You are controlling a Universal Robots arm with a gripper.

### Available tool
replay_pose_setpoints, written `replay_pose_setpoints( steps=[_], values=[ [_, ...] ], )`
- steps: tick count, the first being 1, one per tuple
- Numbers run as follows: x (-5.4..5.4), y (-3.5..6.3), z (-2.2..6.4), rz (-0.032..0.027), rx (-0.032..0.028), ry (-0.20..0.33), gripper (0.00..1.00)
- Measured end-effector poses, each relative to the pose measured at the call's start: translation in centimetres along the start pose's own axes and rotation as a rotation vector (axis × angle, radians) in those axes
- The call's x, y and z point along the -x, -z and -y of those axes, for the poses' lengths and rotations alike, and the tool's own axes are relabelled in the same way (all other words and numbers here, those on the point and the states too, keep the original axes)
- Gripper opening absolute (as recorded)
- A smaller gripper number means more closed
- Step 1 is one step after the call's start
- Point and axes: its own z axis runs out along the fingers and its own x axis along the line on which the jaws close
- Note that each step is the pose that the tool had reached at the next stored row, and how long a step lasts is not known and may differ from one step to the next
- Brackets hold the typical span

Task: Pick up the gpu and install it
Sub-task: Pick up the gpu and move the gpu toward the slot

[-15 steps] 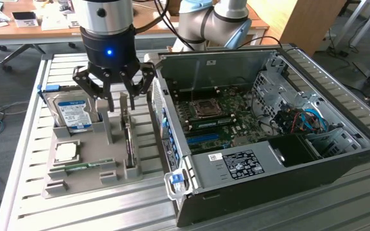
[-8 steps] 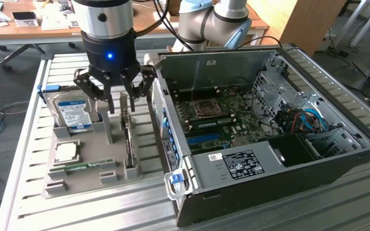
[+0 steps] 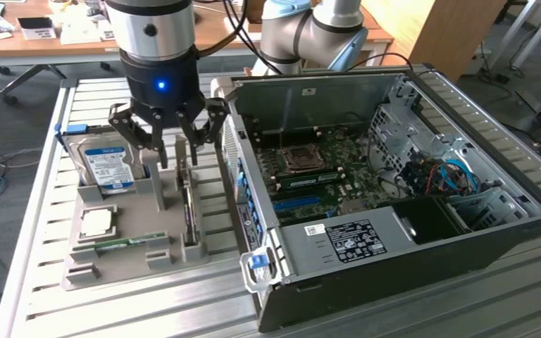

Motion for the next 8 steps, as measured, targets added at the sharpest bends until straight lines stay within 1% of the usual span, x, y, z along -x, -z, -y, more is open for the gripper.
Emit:
replay_pose_setpoints(
  steps=[3, 8],
  values=[
    [-0.01, -0.5, 0.02, -0.0001, -0.0001, 0.0, 0.47],
    [-0.02, -0.99, 0.04, -0.0001, -0.0001, 0.0, 0.47]
  ],
)
